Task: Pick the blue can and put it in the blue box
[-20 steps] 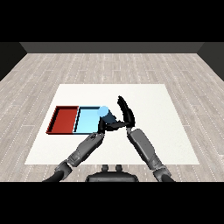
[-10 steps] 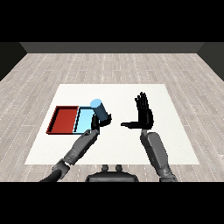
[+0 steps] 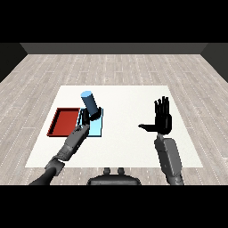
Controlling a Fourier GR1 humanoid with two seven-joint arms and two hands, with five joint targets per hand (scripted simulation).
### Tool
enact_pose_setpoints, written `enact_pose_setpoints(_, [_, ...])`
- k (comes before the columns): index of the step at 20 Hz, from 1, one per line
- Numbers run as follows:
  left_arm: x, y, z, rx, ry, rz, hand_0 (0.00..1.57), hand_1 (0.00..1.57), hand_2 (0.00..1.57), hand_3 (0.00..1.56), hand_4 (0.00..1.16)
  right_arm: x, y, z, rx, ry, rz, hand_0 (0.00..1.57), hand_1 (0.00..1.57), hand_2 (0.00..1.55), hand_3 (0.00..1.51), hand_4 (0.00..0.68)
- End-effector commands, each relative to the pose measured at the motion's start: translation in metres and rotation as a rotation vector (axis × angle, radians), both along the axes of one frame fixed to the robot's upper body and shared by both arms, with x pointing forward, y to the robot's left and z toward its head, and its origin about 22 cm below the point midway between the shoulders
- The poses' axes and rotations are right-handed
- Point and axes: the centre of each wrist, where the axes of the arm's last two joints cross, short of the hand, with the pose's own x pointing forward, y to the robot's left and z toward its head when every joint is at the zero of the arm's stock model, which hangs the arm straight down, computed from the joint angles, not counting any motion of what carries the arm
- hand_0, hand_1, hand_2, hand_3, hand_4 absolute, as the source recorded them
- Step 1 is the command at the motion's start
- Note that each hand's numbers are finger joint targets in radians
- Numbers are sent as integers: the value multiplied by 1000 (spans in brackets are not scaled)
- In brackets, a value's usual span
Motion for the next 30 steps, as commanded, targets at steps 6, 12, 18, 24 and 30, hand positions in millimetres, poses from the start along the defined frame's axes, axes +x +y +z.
enact_pose_setpoints(6, [29, 84, -3, 108, 223, 131, 1571, 1571, 1571, 1491, 1096, 11, -6, -16, 3, 35, -39, 0, 0, 0, 0, 0])
enact_pose_setpoints(12, [8, 48, -53, 194, 424, 228, 1571, 1571, 1511, 1347, 986, 30, -9, -12, 19, 53, -46, 0, 0, 0, 0, 0])
enact_pose_setpoints(18, [-21, 75, -87, 238, 690, 216, 954, 954, 869, 811, 926, 25, -7, -34, 13, 87, -56, 0, 0, 0, 0, 0])
enact_pose_setpoints(24, [-34, 84, -99, 246, 726, 179, 984, 984, 943, 0, 526, 20, -18, -31, 7, 52, -29, 0, 0, 0, 0, 0])
enact_pose_setpoints(30, [-24, 76, -90, 398, 643, 244, 0, 0, 0, 0, 0, 14, -16, -34, 40, 42, -2, 0, 0, 0, 0, 0])
